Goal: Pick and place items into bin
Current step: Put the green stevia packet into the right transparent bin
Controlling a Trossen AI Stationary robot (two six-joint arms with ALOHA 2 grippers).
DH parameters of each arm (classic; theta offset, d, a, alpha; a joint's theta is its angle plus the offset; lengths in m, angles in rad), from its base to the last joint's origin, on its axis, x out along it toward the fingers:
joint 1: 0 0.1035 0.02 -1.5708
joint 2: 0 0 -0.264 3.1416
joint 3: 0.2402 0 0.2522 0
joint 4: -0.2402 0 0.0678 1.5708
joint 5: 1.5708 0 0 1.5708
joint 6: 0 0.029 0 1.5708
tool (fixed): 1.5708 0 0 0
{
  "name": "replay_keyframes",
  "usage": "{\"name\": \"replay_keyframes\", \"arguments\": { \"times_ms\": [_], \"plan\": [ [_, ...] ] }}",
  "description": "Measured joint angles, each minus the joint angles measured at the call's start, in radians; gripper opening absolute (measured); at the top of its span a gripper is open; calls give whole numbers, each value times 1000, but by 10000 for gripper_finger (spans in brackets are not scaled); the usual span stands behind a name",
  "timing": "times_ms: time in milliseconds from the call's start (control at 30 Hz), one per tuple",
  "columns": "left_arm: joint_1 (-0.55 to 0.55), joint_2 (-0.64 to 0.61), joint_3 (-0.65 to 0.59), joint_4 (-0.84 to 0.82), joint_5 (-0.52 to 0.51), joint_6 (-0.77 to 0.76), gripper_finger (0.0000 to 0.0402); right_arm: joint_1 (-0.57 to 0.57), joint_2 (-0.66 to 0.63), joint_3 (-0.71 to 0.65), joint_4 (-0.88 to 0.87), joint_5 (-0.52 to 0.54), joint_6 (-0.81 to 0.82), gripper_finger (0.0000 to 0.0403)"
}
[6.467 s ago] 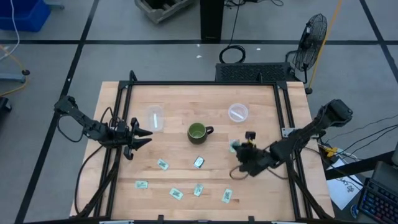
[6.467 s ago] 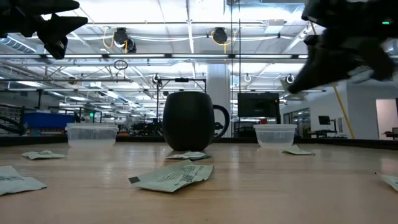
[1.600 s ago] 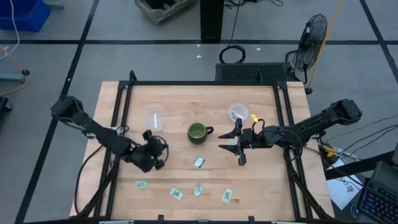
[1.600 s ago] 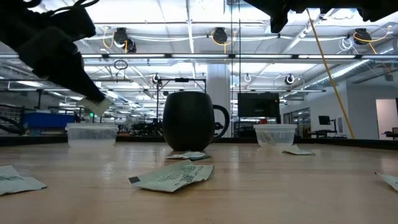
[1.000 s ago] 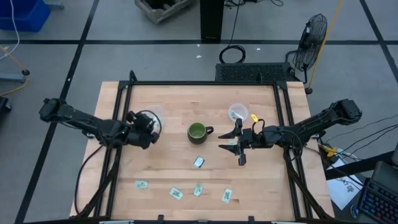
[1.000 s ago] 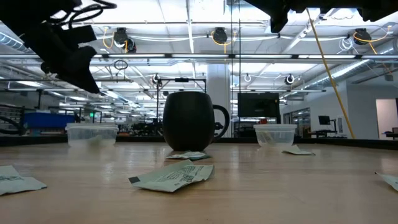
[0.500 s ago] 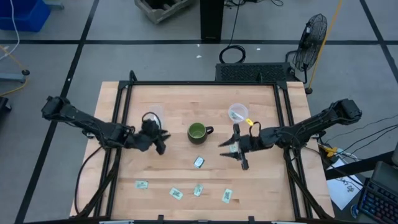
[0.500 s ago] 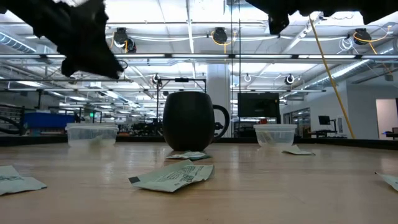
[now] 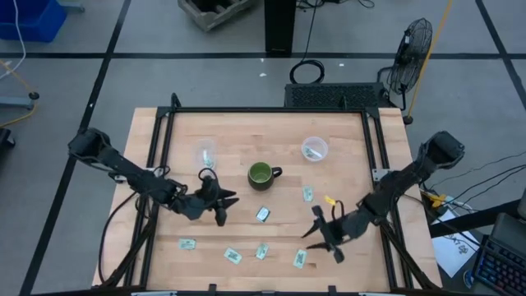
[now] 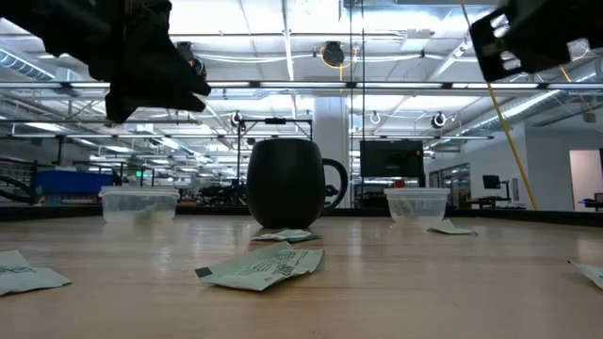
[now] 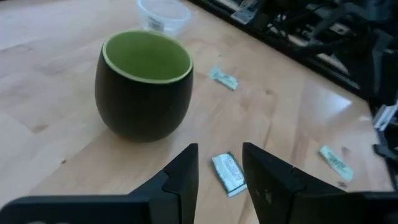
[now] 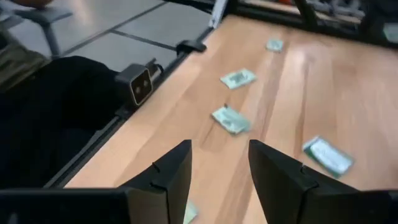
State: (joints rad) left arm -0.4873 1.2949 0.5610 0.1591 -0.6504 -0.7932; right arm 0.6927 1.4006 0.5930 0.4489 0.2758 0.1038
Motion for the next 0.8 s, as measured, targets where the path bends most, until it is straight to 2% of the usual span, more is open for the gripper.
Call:
{"name": "replay_keyframes", "arguments": {
  "times_ms": [167,333,433,633,800],
  "plan": [
    [9,28,0,0,-5,-21,129,68,145,7,100,53,72,185],
    [16,28,0,27,-7,-11,129,75,291,79,98,64,94,238],
    [13,28,0,60,-5,10,129,75,359,114,54,63,101,254],
    [13,28,0,52,-4,13,129,75,433,166,-41,60,138,252],
    [13,28,0,47,-4,13,129,75,432,191,-107,62,147,231]
  ]
}}
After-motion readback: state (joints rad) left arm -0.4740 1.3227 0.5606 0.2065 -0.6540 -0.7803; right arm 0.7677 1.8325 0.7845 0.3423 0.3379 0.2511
